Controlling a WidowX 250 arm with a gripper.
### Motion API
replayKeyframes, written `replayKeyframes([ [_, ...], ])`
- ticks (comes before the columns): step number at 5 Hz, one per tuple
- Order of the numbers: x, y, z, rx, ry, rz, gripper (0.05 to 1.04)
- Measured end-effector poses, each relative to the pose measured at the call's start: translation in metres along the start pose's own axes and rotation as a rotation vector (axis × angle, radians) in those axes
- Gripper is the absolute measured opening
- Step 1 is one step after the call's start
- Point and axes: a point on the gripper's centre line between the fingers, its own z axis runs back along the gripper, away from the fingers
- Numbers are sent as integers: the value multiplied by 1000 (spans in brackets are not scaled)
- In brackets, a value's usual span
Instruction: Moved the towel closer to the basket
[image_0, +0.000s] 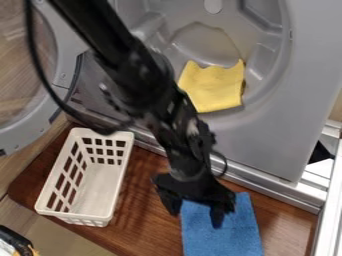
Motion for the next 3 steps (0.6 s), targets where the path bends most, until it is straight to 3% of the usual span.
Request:
replayKeyframes([
  [2, -14, -28, -40, -57, 40, -65, 999],
  [3, -11, -34, -46, -61, 42, -74, 1000],
])
